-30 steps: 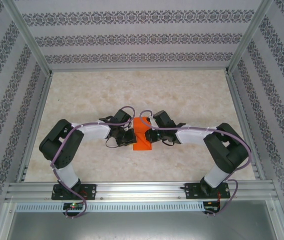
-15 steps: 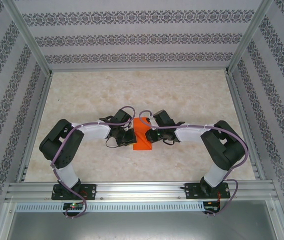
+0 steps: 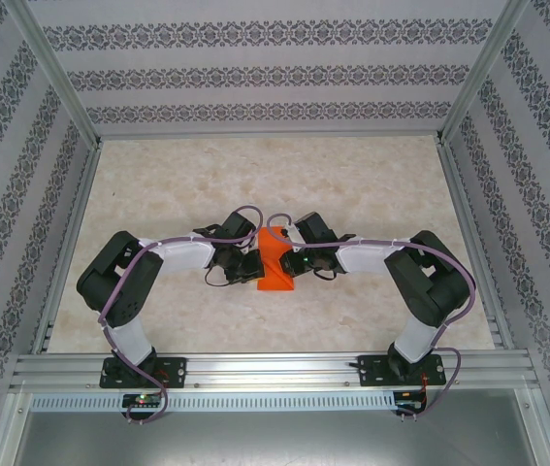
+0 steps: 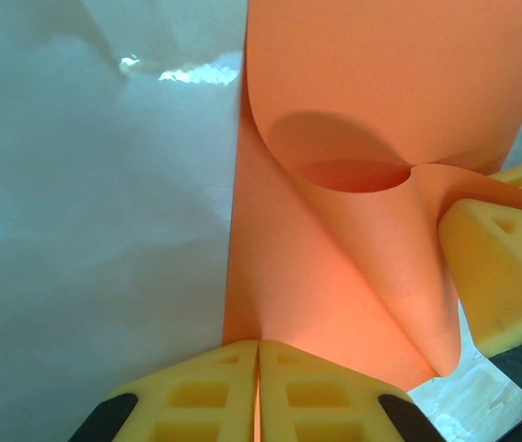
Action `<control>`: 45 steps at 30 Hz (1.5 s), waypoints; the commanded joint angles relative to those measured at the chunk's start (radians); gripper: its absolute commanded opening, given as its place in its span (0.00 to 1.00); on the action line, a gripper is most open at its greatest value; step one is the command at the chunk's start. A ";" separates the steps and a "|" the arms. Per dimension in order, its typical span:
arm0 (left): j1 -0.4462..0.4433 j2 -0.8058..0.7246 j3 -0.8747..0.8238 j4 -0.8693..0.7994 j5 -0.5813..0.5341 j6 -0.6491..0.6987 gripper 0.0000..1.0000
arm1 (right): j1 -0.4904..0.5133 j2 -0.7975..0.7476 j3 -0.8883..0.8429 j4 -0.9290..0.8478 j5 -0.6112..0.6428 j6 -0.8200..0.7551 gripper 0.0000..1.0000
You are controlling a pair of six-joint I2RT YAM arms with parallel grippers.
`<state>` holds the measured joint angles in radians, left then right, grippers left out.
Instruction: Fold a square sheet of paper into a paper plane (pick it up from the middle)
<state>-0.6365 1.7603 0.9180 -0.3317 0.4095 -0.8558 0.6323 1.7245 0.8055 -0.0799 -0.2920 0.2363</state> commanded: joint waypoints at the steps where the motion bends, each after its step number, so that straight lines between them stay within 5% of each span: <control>1: -0.010 0.028 0.013 -0.059 -0.048 0.023 0.10 | -0.010 -0.004 0.003 0.001 0.015 -0.009 0.13; 31: -0.010 0.024 0.016 -0.064 -0.049 0.029 0.11 | -0.012 0.015 -0.001 0.008 0.031 0.011 0.14; 45: -0.005 -0.111 0.077 -0.047 -0.084 -0.006 0.23 | -0.012 0.018 -0.007 0.000 0.044 0.010 0.14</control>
<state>-0.6373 1.7050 0.9546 -0.3878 0.3511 -0.8455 0.6319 1.7142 0.7902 -0.0708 -0.2817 0.2413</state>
